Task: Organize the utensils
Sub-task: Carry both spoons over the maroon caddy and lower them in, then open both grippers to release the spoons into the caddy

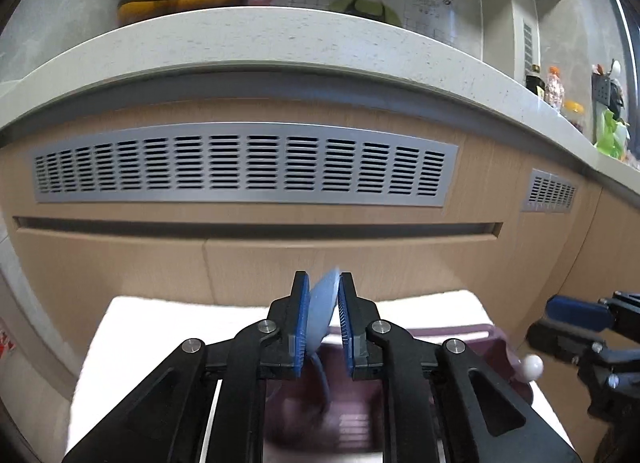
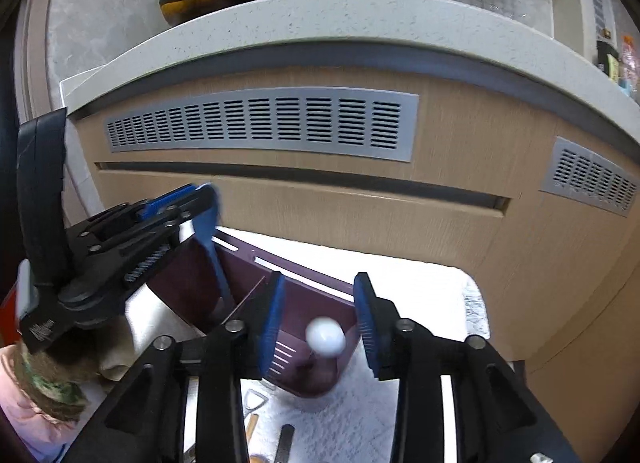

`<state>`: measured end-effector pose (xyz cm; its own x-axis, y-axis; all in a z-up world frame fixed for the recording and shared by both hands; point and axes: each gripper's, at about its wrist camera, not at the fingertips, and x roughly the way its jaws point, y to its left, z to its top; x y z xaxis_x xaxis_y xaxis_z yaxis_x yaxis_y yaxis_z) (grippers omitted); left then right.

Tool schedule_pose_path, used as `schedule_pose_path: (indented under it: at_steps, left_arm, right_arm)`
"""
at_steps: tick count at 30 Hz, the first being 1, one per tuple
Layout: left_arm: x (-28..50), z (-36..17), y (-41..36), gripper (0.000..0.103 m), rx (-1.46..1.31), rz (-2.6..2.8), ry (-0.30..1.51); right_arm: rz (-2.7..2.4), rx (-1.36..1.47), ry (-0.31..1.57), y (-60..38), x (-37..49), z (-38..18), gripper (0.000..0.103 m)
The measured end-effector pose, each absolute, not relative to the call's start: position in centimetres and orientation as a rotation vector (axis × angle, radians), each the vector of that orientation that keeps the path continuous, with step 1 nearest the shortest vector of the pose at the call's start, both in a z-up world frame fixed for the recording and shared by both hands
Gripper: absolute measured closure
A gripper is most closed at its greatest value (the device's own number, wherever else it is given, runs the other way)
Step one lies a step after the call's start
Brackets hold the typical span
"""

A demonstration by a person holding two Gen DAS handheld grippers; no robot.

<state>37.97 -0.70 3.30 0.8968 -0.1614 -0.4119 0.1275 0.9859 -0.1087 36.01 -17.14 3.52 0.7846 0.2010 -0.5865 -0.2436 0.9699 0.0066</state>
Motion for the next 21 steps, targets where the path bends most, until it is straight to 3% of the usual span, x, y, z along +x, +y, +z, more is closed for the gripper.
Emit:
schedule_pose_path:
  at_steps: [2,3,4,6,9,13,21]
  left_arm:
    - [36.6,3.7,0.2,0.08,-0.094,-0.149,0.446]
    - [36.0,3.9,0.7,0.071,-0.1,-0.15,0.457]
    - [35.1,3.9,1.2,0.063,-0.108,-0.149,0.472]
    - [33.5,3.9,2.0,0.056,-0.12,-0.154,0.492]
    - [31.0,3.3,2.8,0.055,-0.116,-0.149,0.526]
    - [27.6,1.6,3.5,0.049,-0.125,-0.141,0.601]
    - [20.1,-3.7,2.5,0.049,-0.11,-0.24,0.769]
  right_arm:
    - [0.236,-0.074,0.599,-17.5,35.0,3.6,0.068]
    - [0.227,-0.077,0.59,-17.6,34.4,3.7,0.065]
    - [0.215,-0.083,0.582,-17.7,33.7,3.8,0.059]
    - [0.198,-0.089,0.573,-18.0,32.4,3.9,0.049]
    - [0.179,-0.099,0.567,-18.5,30.2,3.8,0.043]
    - [0.176,-0.116,0.569,-18.7,26.9,3.1,0.027]
    - [0.158,-0.152,0.641,-19.2,21.7,-0.8,0.017]
